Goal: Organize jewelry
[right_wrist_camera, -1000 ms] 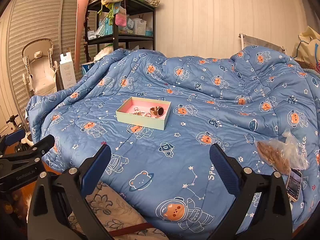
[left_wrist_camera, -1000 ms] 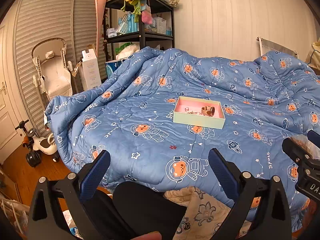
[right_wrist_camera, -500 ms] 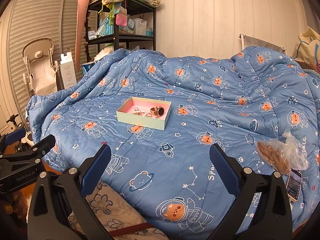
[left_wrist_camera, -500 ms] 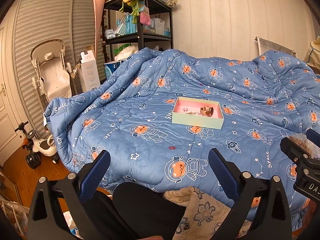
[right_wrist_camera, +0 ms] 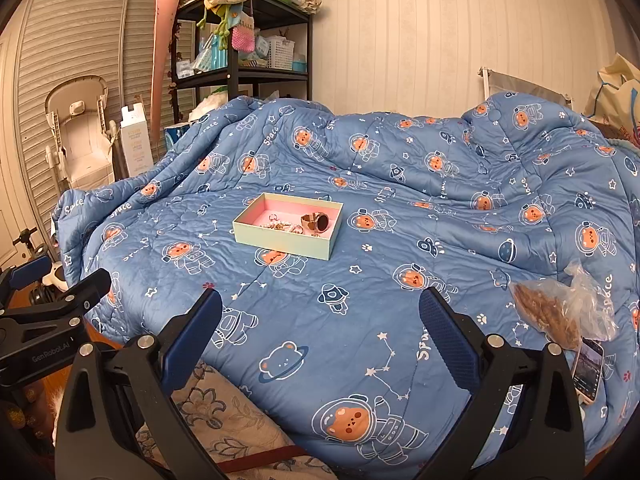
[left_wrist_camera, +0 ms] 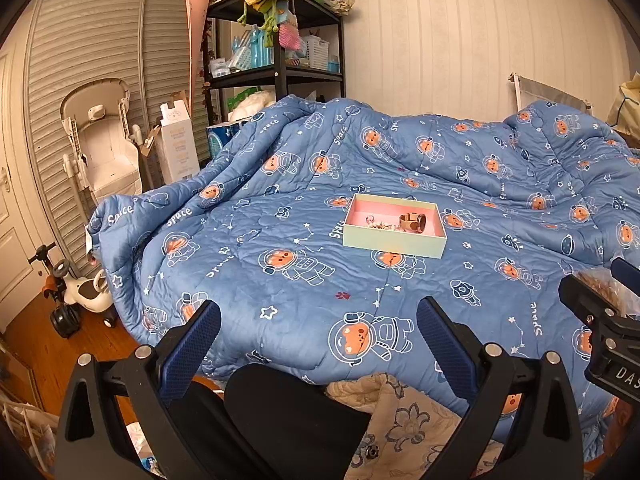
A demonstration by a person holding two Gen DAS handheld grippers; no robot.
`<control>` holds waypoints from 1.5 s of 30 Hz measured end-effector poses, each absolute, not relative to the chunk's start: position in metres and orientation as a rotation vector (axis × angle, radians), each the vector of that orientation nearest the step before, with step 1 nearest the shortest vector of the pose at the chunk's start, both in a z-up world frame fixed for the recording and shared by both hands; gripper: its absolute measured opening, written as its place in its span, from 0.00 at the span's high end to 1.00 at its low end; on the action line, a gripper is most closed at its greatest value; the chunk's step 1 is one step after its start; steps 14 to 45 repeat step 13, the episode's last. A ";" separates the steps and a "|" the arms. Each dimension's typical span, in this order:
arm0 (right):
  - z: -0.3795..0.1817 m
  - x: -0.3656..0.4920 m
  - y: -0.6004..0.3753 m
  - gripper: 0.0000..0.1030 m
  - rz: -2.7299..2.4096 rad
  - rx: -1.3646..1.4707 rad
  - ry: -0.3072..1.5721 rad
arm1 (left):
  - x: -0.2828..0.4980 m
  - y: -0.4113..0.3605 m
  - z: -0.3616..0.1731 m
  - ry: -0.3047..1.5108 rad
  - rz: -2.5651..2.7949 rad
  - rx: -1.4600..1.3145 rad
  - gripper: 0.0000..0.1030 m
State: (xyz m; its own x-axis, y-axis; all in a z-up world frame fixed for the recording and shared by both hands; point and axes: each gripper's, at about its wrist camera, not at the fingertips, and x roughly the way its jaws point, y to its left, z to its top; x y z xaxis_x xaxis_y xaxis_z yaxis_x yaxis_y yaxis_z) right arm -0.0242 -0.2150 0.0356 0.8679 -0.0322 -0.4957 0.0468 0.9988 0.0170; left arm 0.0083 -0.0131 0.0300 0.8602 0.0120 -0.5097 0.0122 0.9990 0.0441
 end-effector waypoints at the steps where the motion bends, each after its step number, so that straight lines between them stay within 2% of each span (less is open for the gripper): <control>1: 0.036 -0.024 -0.215 0.06 -0.042 0.029 0.518 | 0.008 -0.014 0.030 0.534 -0.003 0.045 0.06; 45: 0.036 -0.024 -0.214 0.06 -0.041 0.028 0.519 | 0.008 -0.016 0.030 0.532 -0.008 0.042 0.06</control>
